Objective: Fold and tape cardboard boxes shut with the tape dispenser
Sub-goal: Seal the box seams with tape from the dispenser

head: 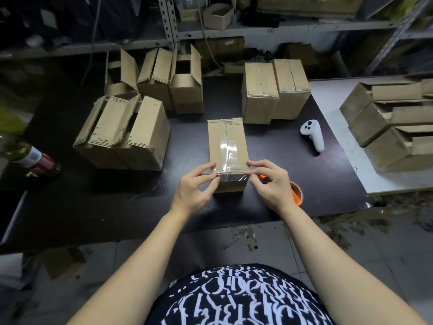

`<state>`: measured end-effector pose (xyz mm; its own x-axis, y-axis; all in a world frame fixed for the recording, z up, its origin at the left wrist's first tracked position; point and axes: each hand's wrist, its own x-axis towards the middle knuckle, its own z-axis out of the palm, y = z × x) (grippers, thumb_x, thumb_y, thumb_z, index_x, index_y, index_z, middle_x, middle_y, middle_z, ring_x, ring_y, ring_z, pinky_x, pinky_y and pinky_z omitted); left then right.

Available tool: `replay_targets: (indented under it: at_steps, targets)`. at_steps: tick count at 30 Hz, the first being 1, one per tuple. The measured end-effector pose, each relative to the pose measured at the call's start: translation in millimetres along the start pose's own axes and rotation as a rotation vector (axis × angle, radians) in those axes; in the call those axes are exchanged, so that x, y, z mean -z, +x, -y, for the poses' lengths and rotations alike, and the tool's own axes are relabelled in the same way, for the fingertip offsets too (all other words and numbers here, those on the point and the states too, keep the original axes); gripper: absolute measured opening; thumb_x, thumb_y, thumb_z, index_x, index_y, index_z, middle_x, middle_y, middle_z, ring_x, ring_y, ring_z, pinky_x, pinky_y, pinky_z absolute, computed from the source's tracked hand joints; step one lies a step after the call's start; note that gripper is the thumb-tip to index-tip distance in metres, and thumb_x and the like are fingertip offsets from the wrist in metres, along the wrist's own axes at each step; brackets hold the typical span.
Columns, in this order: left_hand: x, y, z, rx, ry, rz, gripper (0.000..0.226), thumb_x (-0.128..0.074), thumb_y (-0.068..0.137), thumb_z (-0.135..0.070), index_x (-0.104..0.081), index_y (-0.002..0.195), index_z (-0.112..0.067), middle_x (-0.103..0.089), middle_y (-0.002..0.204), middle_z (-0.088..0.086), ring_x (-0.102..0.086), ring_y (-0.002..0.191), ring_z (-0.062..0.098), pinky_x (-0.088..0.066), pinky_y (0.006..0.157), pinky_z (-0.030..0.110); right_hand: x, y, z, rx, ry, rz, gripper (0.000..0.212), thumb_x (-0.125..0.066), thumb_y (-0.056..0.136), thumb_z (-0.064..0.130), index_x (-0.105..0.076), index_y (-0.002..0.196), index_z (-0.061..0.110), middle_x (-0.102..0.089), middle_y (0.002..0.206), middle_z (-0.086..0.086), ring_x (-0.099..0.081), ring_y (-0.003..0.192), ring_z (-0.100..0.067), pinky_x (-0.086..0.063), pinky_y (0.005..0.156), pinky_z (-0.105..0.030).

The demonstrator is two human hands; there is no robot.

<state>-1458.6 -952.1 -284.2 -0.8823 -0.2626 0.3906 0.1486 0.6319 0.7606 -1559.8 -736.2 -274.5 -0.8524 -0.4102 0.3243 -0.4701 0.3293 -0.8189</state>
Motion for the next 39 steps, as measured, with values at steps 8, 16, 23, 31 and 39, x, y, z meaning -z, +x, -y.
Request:
replay_targets:
  at_steps: [8,16,23,31,39]
  targets:
    - [-1,12,6,-0.009,0.035,0.009,0.011,-0.080,0.082,0.003,-0.081,0.091,-0.002,-0.074,0.115,0.009,-0.072,0.097,0.020,-0.060,0.074,0.029,1,6,-7,0.090,-0.041,0.045,0.011,-0.086,0.080,0.004,-0.079,0.088,0.009,-0.070,0.105,-0.001,-0.070,0.102,-0.010,-0.061,0.080,-0.029]
    - [-1,17,8,-0.008,0.047,0.026,0.010,-0.080,0.079,0.009,-0.078,0.086,0.002,-0.073,0.108,0.012,-0.069,0.089,0.012,-0.052,0.074,0.011,1,8,-2,0.197,-0.151,0.101,0.014,-0.081,0.084,-0.002,-0.074,0.095,0.002,-0.066,0.105,-0.010,-0.069,0.102,-0.019,-0.060,0.084,-0.024]
    - [-3,11,1,-0.073,0.034,0.033,0.020,-0.082,0.074,0.012,-0.078,0.090,0.000,-0.072,0.108,0.013,-0.064,0.087,0.009,-0.054,0.069,0.020,5,7,-13,0.077,-0.080,0.069,0.023,-0.076,0.082,-0.013,-0.077,0.098,0.003,-0.066,0.114,-0.005,-0.068,0.093,-0.012,-0.059,0.080,-0.019]
    - [-3,17,-28,0.058,-0.107,0.113,0.025,-0.082,0.082,-0.004,-0.080,0.106,-0.006,-0.075,0.114,0.005,-0.073,0.096,0.010,-0.058,0.084,0.022,4,4,-1,-0.285,-0.022,-0.135,0.029,-0.069,0.089,0.001,-0.071,0.114,0.017,-0.074,0.106,0.006,-0.071,0.099,-0.004,-0.060,0.089,-0.028]
    - [45,82,-7,0.331,0.167,0.091,0.036,-0.065,0.098,-0.023,-0.066,0.135,-0.020,-0.065,0.129,-0.004,-0.058,0.114,0.007,-0.047,0.103,0.029,1,6,27,-0.434,-0.217,-0.234,0.020,-0.071,0.084,0.026,-0.059,0.072,0.015,-0.064,0.068,0.003,-0.058,0.069,-0.021,-0.044,0.067,-0.032]
